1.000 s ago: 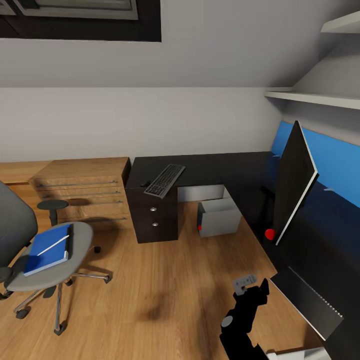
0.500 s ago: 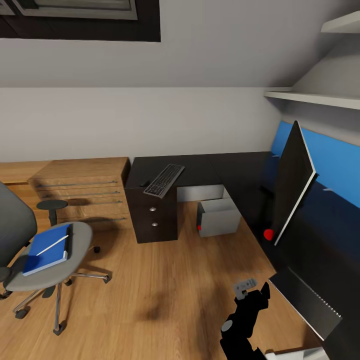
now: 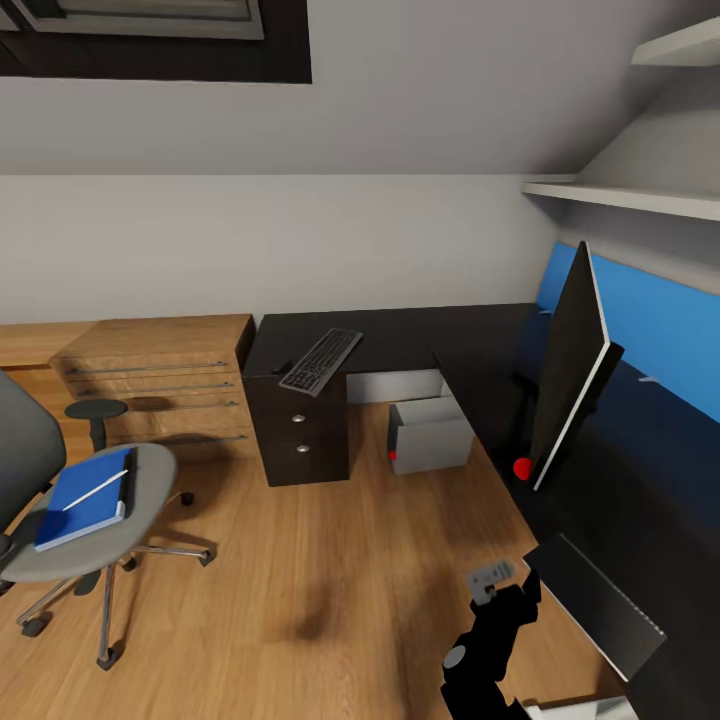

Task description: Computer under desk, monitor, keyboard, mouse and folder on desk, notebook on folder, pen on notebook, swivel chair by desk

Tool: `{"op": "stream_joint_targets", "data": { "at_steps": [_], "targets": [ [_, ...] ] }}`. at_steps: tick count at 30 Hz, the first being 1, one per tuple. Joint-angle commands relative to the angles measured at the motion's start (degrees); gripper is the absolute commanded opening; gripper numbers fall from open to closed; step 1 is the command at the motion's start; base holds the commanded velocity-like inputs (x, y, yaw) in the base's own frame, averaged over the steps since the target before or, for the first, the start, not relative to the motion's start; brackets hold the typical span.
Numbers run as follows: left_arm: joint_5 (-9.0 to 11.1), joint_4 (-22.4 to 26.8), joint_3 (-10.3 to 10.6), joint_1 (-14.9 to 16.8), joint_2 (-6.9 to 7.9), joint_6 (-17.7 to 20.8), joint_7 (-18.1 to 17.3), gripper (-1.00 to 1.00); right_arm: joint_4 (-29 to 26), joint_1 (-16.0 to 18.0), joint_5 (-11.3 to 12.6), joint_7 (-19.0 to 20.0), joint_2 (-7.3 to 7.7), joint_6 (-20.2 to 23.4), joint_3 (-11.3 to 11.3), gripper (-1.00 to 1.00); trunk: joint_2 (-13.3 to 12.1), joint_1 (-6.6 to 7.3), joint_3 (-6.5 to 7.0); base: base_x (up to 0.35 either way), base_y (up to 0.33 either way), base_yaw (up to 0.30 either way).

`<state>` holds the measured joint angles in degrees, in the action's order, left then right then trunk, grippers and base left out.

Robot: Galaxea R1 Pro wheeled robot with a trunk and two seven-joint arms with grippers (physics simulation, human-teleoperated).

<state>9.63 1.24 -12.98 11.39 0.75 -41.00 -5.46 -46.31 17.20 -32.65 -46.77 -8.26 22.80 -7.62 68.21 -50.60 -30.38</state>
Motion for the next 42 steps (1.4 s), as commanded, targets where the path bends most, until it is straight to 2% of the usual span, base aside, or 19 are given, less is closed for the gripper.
{"op": "stream_joint_targets", "data": {
  "at_steps": [1, 33, 42],
  "targets": [
    [0.6, -0.1, -0.1, 0.0, 0.0, -0.1, -0.6, 1.0, 0.2, 0.0, -0.4, -0.1, -0.01, 0.5, 0.0, 1.0, 0.0, 0.0, -0.05, 0.0, -0.011, 0.0],
    [0.5, 0.0, -0.1, 0.0, -0.09, -0.3, -0.4, 1.0, 2.8, 0.0, -0.4, 0.0, 1.21, 0.4, 0.0, 1.0, 0.0, 0.0, -0.05, 0.0, -0.001, 0.0],
    [0.5, 0.0, -0.1, 0.0, -0.28, -0.3, -0.3, 1.0, 2.8, 0.0, -0.4, 0.0, 1.3, 0.4, 0.0, 1.0, 3.6, -1.98, -1.67, 0.0, 0.0, 0.0]
  ]
}}
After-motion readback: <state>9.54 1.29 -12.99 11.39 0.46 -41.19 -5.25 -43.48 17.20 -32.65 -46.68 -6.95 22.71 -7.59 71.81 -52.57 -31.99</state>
